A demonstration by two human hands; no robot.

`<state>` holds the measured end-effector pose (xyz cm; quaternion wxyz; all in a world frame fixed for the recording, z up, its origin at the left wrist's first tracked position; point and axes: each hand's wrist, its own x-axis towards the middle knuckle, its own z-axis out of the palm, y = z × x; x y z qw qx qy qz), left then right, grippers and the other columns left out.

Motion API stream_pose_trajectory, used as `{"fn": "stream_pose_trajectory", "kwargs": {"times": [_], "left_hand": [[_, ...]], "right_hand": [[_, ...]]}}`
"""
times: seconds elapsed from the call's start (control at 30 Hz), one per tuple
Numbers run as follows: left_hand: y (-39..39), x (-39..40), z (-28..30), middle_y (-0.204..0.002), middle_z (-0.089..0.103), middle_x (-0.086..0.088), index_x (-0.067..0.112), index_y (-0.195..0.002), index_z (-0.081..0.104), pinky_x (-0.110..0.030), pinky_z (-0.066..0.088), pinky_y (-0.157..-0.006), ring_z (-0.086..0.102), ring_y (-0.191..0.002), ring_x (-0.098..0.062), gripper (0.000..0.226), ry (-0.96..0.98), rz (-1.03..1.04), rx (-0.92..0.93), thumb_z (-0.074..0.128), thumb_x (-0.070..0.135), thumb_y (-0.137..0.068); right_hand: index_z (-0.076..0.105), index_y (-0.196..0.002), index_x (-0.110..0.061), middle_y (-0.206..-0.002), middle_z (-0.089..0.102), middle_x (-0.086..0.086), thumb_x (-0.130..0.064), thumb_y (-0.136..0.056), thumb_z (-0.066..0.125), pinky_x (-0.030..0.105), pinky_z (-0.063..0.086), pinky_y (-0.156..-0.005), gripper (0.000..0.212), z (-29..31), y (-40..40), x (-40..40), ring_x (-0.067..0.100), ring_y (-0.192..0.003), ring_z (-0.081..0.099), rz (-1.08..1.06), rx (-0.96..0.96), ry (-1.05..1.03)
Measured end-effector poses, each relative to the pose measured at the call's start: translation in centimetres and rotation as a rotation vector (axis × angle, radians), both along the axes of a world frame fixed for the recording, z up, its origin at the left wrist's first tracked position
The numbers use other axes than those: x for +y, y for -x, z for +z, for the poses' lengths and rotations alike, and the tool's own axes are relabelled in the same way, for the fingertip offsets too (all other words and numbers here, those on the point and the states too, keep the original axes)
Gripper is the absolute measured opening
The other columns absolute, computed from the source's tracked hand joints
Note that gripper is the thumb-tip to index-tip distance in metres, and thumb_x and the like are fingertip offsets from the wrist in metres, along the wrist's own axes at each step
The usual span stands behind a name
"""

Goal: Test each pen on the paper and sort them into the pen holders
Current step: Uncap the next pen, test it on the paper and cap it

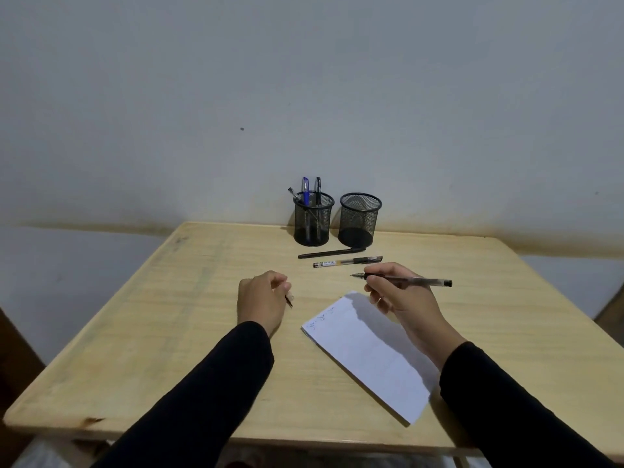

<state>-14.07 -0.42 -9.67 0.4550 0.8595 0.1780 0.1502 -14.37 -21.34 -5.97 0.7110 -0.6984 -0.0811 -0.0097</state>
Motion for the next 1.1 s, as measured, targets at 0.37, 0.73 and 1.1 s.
{"fn": "stream_pose_trajectory", "kwargs": {"times": [0.37,0.73,1.1], "left_hand": [[3.6,-4.9,-0.9,-0.107,0.066,0.012,0.025,-0.113,0.066,-0.017,0.034,-0.089,0.041,-0.117,-0.009,0.035,-0.414,-0.239,-0.090,0.064,0.044,-0.083],[4.8,-5.7,-1.2,-0.112,0.055,0.008,0.026,-0.130,0.055,-0.021,0.038,-0.095,0.042,-0.114,-0.011,0.043,-0.482,-0.231,-0.083,0.048,0.046,-0.093],[6.3,-5.6,-1.7,-0.107,0.047,0.011,0.023,-0.130,0.056,-0.011,0.035,-0.082,0.049,-0.104,-0.004,0.044,-0.297,-0.258,-0.123,0.053,0.043,-0.091]], "right_hand": [[0.064,-0.078,-0.017,-0.058,0.057,-0.011,-0.008,-0.090,0.054,0.014,0.039,-0.054,0.018,-2.6,-1.9,1.8,0.003,-0.054,0.051,-0.002,-0.066,0.261],[0.062,-0.074,-0.016,-0.062,0.062,-0.006,-0.008,-0.085,0.053,0.018,0.041,-0.059,0.016,-3.5,-1.1,1.6,0.006,-0.056,0.054,0.064,-0.160,0.442],[0.064,-0.077,-0.009,-0.056,0.060,-0.011,-0.005,-0.088,0.052,0.018,0.041,-0.055,0.016,-3.4,-0.5,1.0,0.003,-0.050,0.052,0.163,-0.147,0.459]]}}
